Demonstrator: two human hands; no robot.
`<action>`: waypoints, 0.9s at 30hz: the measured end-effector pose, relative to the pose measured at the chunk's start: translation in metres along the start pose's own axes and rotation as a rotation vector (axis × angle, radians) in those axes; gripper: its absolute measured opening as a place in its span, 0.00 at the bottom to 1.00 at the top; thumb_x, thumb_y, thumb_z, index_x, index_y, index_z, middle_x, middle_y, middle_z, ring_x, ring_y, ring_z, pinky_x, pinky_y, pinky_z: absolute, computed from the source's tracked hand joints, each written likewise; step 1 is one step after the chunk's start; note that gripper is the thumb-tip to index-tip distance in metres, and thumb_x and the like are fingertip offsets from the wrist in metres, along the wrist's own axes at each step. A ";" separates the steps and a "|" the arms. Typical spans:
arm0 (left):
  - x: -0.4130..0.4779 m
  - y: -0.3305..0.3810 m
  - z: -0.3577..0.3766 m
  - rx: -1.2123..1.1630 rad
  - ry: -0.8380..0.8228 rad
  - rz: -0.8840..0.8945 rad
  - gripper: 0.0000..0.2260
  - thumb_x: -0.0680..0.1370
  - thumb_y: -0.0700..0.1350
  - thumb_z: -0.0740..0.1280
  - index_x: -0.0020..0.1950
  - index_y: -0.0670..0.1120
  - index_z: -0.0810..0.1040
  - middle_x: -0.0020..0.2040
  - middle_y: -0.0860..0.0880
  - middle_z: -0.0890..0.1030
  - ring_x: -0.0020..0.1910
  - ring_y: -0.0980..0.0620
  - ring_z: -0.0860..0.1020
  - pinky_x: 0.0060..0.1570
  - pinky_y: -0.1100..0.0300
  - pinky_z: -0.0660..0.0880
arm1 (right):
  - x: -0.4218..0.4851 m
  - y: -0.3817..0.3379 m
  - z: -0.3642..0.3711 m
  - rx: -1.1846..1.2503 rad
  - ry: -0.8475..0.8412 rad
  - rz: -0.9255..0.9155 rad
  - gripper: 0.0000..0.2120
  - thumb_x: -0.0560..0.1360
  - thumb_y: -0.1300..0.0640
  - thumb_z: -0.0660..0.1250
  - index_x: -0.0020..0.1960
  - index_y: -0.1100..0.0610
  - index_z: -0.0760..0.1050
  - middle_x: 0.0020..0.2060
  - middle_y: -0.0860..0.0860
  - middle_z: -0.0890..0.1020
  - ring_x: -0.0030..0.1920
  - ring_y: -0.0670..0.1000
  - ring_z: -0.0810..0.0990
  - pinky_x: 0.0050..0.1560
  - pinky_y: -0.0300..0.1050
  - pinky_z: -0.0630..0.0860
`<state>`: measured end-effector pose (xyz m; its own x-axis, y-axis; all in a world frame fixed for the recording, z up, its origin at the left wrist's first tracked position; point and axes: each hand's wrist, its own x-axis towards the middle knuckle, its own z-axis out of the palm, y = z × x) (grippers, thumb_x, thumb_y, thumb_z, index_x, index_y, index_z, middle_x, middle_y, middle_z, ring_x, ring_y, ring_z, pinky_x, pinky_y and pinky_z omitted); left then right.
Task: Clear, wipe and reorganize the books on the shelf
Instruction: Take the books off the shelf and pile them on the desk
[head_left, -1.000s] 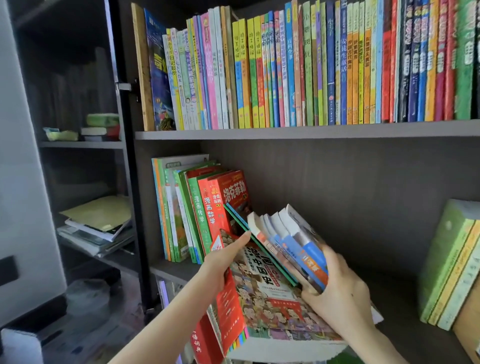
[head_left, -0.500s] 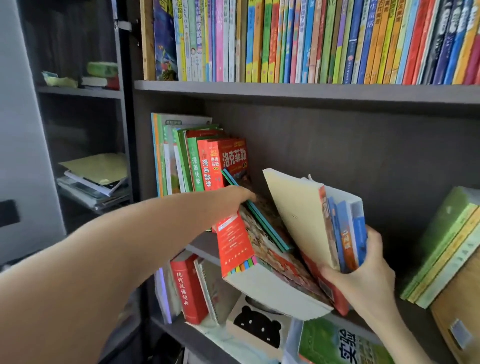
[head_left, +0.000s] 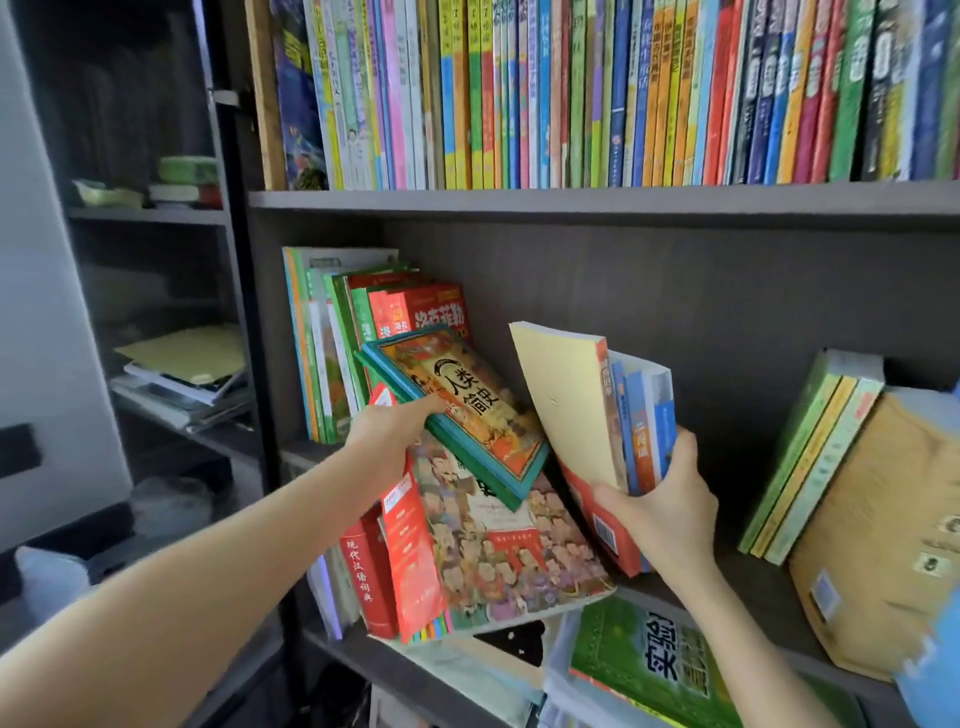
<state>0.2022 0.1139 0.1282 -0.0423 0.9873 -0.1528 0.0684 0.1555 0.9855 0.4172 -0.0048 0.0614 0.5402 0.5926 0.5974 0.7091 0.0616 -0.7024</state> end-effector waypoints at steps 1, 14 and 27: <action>-0.005 -0.005 -0.007 -0.038 0.035 0.012 0.18 0.69 0.49 0.76 0.50 0.39 0.78 0.34 0.47 0.73 0.26 0.53 0.70 0.23 0.62 0.67 | -0.001 0.000 0.001 -0.017 -0.001 -0.008 0.34 0.62 0.51 0.80 0.60 0.52 0.63 0.48 0.44 0.74 0.42 0.41 0.74 0.38 0.33 0.68; -0.098 -0.105 -0.134 0.433 0.414 0.309 0.29 0.60 0.58 0.78 0.49 0.46 0.68 0.40 0.52 0.78 0.40 0.53 0.78 0.40 0.51 0.78 | -0.056 -0.046 0.002 -0.331 -0.051 -0.273 0.34 0.58 0.54 0.81 0.58 0.61 0.70 0.42 0.55 0.80 0.35 0.57 0.79 0.35 0.43 0.72; -0.200 -0.184 -0.325 0.478 0.511 0.249 0.29 0.61 0.56 0.79 0.50 0.45 0.68 0.40 0.55 0.74 0.39 0.57 0.73 0.34 0.59 0.72 | -0.204 -0.188 0.008 0.656 -0.463 0.495 0.17 0.67 0.67 0.73 0.54 0.56 0.76 0.39 0.53 0.82 0.29 0.47 0.80 0.36 0.43 0.76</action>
<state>-0.1260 -0.1228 0.0012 -0.4196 0.8756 0.2394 0.5581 0.0408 0.8288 0.1705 -0.1310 0.0684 0.3784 0.9238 0.0584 -0.0259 0.0736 -0.9970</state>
